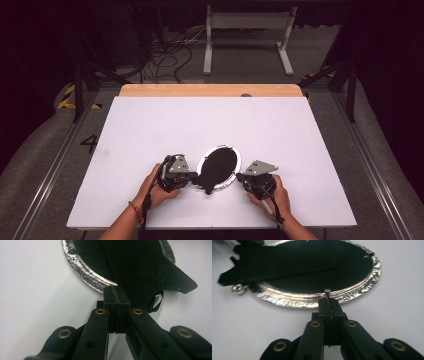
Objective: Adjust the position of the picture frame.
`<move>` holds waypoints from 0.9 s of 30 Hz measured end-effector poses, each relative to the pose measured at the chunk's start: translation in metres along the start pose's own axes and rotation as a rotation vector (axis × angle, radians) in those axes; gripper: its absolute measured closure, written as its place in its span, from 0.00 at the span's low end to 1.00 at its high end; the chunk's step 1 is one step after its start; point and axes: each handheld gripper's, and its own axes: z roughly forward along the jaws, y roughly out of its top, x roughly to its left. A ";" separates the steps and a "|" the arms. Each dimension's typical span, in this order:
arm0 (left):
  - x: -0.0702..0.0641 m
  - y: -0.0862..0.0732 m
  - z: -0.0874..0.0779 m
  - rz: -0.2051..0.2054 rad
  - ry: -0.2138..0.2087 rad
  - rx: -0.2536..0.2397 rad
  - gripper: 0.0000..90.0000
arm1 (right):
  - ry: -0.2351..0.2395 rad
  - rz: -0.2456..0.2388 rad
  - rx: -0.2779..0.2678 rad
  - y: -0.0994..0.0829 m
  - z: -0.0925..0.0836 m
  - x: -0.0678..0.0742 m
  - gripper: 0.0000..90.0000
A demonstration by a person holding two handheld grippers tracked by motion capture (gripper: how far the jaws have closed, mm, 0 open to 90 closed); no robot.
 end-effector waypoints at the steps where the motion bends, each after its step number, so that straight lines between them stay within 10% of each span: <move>1: 0.000 0.000 -0.001 -0.009 -0.001 0.006 1.00 | 0.010 0.005 0.000 -0.001 -0.001 0.002 1.00; 19: -0.014 -0.002 -0.004 -0.014 -0.051 0.009 1.00 | 0.038 0.016 -0.012 -0.004 -0.003 0.008 1.00; 27: -0.018 0.001 0.000 0.001 -0.033 0.009 1.00 | -0.045 0.016 -0.013 0.002 0.004 0.006 1.00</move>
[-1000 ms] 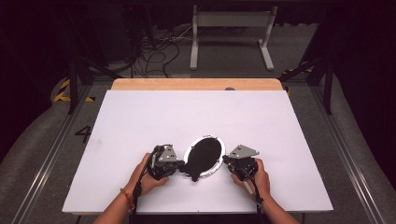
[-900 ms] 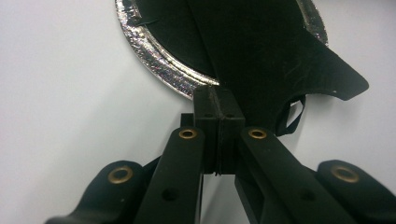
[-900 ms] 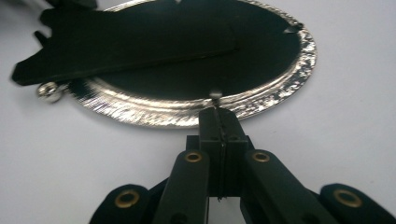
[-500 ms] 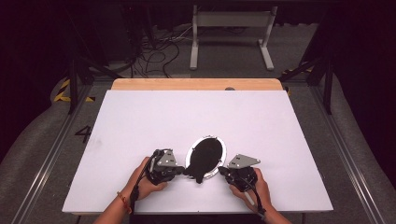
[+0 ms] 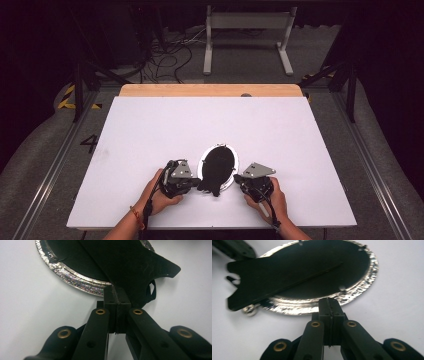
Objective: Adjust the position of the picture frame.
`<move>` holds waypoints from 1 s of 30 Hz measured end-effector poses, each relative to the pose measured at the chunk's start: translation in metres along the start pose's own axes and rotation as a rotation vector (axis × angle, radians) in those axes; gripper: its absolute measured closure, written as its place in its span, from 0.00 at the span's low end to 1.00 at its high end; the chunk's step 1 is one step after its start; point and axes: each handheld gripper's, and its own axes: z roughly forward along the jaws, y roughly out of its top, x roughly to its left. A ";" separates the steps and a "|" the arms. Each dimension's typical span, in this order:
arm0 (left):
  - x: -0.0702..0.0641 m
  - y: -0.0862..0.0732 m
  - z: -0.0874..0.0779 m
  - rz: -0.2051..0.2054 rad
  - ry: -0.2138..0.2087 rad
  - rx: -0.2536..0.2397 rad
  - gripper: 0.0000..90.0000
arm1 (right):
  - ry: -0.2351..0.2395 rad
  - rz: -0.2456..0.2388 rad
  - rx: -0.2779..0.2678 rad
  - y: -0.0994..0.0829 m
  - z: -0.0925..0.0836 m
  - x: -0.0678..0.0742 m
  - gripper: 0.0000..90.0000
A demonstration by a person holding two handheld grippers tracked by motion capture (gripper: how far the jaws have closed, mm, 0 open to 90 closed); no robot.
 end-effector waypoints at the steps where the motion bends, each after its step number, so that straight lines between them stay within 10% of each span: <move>1: -0.001 0.001 0.001 -0.008 0.002 -0.004 1.00 | 0.002 0.008 -0.002 0.001 0.001 -0.001 1.00; 30: -0.009 0.019 0.024 -0.026 0.009 -0.040 1.00 | -0.066 0.043 0.001 0.005 0.009 -0.033 1.00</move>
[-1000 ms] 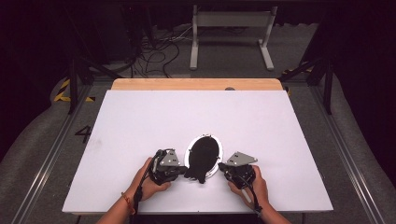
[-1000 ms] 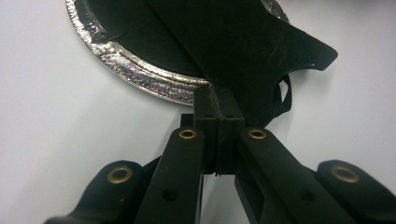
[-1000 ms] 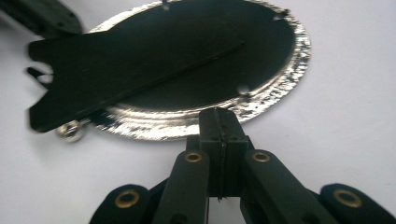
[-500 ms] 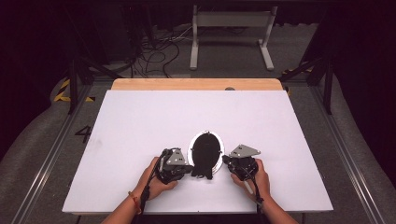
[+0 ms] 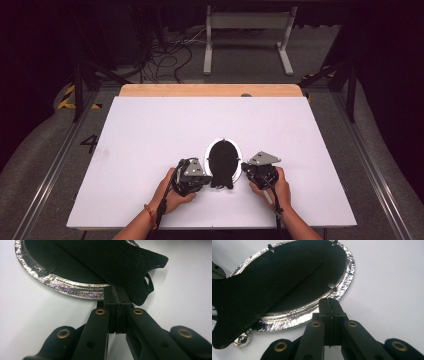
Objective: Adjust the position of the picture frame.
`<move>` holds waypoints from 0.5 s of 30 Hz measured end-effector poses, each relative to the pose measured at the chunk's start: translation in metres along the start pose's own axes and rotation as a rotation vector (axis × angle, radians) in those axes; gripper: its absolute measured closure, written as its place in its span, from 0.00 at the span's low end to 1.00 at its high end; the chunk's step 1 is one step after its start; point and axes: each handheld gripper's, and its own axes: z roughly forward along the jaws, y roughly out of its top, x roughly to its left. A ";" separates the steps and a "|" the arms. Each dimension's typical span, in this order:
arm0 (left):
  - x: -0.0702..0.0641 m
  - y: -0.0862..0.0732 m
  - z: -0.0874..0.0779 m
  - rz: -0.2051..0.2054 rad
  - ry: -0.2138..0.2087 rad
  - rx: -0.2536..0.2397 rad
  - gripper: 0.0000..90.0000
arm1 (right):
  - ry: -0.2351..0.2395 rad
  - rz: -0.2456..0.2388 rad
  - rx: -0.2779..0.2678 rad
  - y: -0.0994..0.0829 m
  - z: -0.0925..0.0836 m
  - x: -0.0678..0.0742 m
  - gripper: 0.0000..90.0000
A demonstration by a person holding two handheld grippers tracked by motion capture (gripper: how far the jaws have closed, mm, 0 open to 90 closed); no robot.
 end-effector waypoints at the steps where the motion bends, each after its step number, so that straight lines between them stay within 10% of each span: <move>1: 0.000 0.000 0.000 0.007 0.004 -0.001 1.00 | 0.001 -0.003 0.001 0.000 0.000 0.000 1.00; 15: 0.000 -0.001 -0.001 0.018 0.009 0.005 0.96 | 0.151 -0.030 0.013 -0.012 -0.018 0.016 1.00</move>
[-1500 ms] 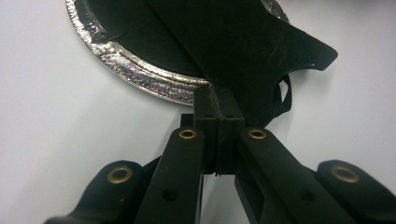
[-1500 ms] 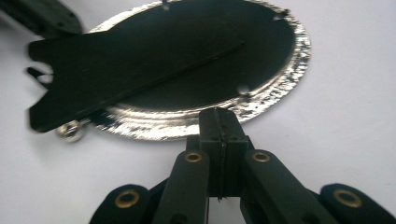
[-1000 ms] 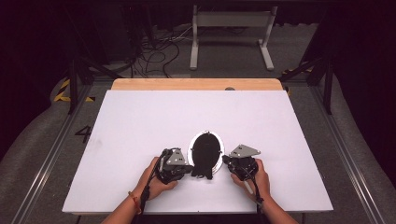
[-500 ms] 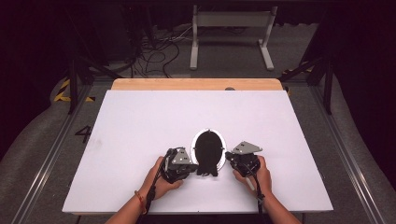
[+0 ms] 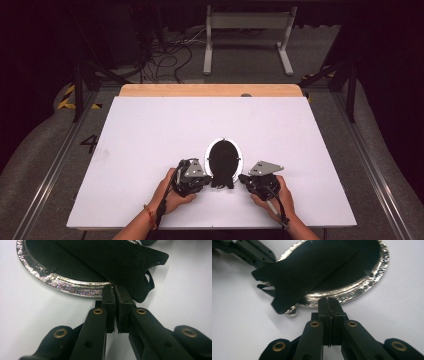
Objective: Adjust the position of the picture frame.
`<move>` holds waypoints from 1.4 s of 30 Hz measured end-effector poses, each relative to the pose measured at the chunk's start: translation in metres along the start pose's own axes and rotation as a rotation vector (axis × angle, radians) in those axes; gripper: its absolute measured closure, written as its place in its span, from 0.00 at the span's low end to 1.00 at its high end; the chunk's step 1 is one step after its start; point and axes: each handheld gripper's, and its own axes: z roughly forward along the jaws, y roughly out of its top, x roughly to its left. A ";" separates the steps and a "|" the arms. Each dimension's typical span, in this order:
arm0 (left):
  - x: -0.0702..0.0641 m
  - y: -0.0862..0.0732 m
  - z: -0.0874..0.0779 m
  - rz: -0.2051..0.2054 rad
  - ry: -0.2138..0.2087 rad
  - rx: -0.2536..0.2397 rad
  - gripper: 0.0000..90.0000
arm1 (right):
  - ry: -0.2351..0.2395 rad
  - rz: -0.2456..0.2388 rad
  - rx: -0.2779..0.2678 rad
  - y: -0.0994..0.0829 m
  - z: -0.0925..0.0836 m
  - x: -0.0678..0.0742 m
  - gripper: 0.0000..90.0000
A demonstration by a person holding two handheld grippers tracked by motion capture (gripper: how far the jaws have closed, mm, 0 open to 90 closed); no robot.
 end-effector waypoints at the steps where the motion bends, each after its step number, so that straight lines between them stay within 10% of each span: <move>1: 0.000 0.000 0.000 0.001 -0.001 0.000 0.96 | -0.002 -0.007 0.000 0.000 0.000 0.002 1.00; 42: 0.007 0.004 -0.001 0.017 0.036 0.000 0.90 | 0.011 -0.013 -0.002 0.003 0.001 0.008 0.95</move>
